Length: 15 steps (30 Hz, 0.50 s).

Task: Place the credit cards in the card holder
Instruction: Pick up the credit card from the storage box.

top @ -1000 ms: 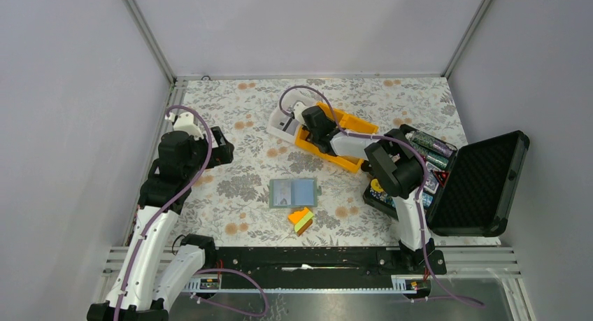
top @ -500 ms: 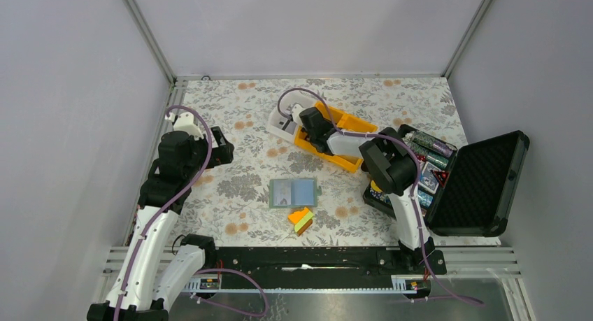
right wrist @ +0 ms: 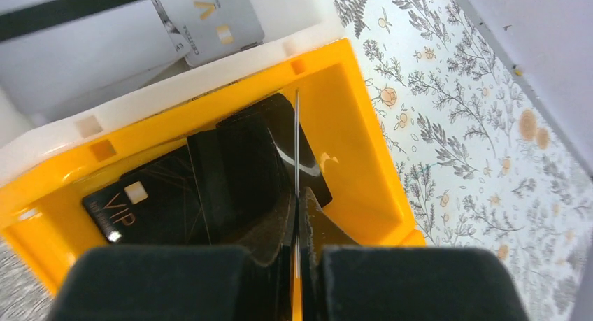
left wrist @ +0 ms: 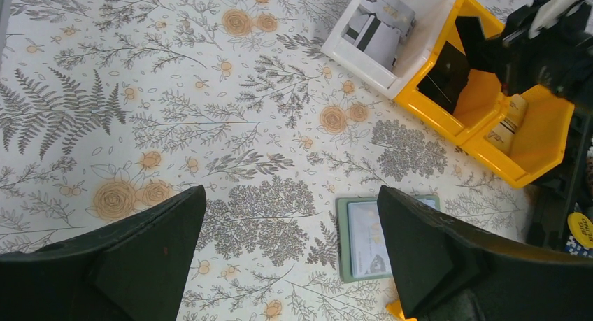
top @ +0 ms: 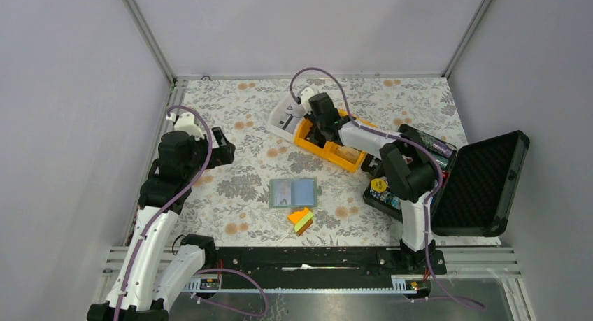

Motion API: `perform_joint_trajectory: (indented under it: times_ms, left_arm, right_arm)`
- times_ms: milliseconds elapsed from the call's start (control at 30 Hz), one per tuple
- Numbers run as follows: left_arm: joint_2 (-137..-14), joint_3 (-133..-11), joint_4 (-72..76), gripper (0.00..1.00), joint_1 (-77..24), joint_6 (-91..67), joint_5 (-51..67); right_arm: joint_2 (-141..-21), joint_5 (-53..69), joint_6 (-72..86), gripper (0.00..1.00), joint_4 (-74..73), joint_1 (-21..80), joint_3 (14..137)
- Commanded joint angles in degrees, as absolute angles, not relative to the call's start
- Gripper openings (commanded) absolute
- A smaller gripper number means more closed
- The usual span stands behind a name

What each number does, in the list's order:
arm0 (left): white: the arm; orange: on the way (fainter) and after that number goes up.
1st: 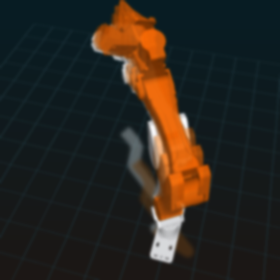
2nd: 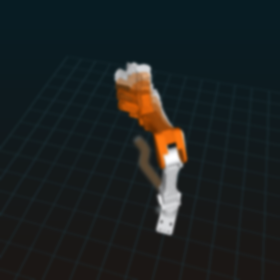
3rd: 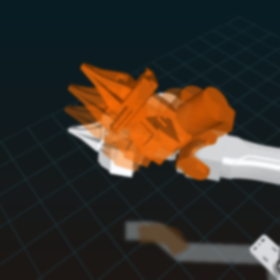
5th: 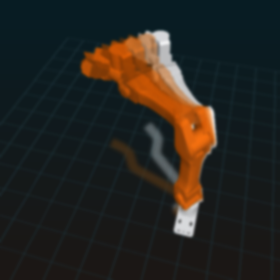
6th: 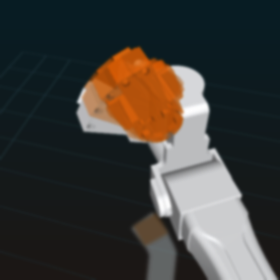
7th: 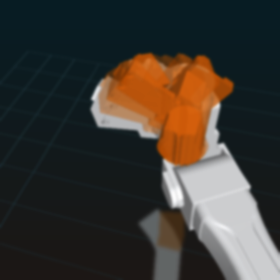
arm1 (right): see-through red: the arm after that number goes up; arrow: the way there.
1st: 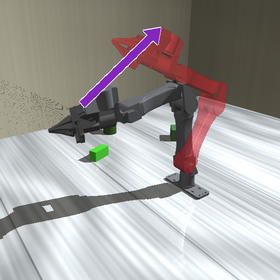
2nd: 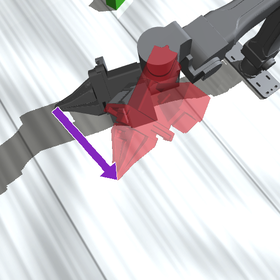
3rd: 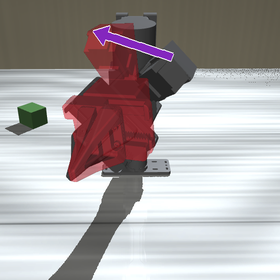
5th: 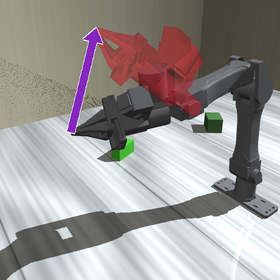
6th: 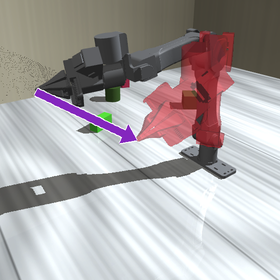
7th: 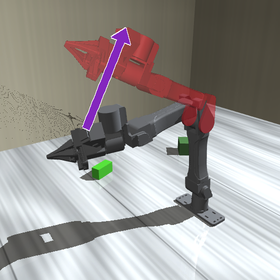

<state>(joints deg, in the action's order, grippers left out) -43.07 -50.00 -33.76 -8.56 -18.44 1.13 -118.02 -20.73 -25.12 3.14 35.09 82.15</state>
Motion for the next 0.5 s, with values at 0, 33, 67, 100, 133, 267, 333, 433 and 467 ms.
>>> perform_joint_trajectory:
  times_ms: [0, 33, 67, 100, 133, 267, 333, 433, 467]
  left_arm:
    - [-41.71, -49.18, -30.58, 0.99, -8.7, -18.56, 5.14]
    - [-41.67, -49.09, -30.19, 0.99, -8.7, -18.85, 6.37]
    - [-41.62, -48.94, -29.7, 0.99, -8.7, -19.42, 7.5]
    - [-41.58, -48.72, -29.12, 0.99, -8.69, -20.1, 8.89]
    - [-41.57, -48.43, -28.32, 0.99, -8.7, -20.9, 10.38]
    - [-41.74, -45.88, -22.44, 0.97, -9.06, -25.51, 18.14]
    - [-42.1, -43.96, -17.82, 0.96, -9.85, -28.52, 21.49]
    - [-44.06, -41.01, -8.66, 0.97, -12.48, -34.49, 25.71]
    - [-45.35, -40.4, -5.27, 0.97, -13.62, -35.94, 26.74]
  right_arm:
    - [-109.8, -11.55, -15.94, 0.0, 0.35, 33.09, 80.4]
    - [-108.67, -10.39, -14.97, 0.0, 0.35, 32.71, 79.61]
    - [-107.58, -9.64, -13.94, 0.0, 0.44, 32.39, 78.75]
    - [-105.89, -8.92, -13.05, 0.0, 1.29, 32.08, 77.8]
    - [-104.64, -8.28, -12.1, 0.0, 1.86, 31.74, 76.96]
    - [-98.13, -4.52, -6.88, 0.0, 4.69, 31.02, 73.34]
    - [-94.51, -1.84, -4.09, 0.0, 5.26, 30.9, 71.67]
    - [-88.35, 3.88, 0.59, 0.0, 7.26, 30.94, 67.31]
    - [-86.44, 5.6, 2.51, 0.0, 8.29, 30.87, 65.7]
